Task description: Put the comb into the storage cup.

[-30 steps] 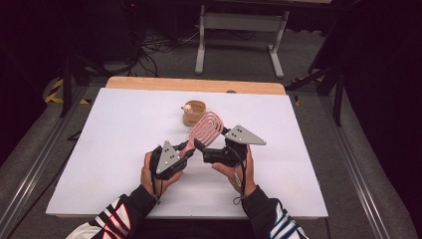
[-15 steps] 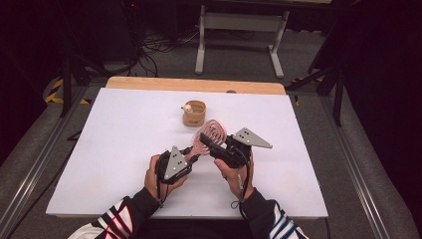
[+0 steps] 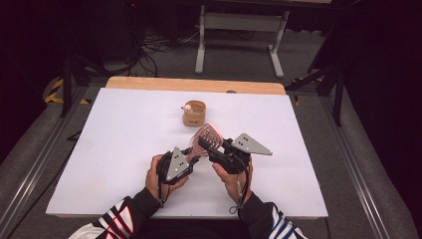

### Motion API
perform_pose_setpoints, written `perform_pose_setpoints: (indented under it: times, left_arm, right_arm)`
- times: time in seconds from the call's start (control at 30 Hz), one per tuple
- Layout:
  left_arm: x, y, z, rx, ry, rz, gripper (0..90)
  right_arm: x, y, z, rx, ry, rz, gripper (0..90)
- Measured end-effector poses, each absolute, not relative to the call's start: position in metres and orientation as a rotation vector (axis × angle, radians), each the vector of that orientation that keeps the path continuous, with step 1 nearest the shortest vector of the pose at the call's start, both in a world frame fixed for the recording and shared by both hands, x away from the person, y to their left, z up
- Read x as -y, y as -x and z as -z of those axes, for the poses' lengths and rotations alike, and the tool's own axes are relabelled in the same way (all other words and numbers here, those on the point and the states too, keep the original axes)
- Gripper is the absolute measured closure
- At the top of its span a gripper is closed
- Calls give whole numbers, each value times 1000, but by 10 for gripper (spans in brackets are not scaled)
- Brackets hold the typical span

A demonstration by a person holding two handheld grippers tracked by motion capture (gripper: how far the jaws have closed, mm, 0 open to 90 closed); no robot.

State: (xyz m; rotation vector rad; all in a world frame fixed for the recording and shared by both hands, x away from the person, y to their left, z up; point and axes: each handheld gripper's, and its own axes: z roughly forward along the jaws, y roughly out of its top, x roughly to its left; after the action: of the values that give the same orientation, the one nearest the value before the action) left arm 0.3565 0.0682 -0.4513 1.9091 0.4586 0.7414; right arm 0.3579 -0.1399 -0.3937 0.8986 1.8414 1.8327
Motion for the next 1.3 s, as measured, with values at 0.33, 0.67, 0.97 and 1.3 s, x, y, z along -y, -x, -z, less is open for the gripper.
perform_pose_setpoints:
  times: [0.33,0.67,0.97,1.3]
  left_arm:
    - [-68,-357,451,-447,-1911,-716,567]
    - [-67,-359,454,-417,-1917,-650,369]
    - [-72,-362,454,-384,-1930,-568,231]
    - [-89,-362,453,-371,-1941,-536,141]
  right_arm:
    - [140,-354,390,-1837,-826,-1791,634]
    - [152,-352,381,-1793,-778,-1766,635]
    - [167,-352,373,-1735,-772,-1744,635]
    - [178,-349,367,-1695,-763,-1737,635]
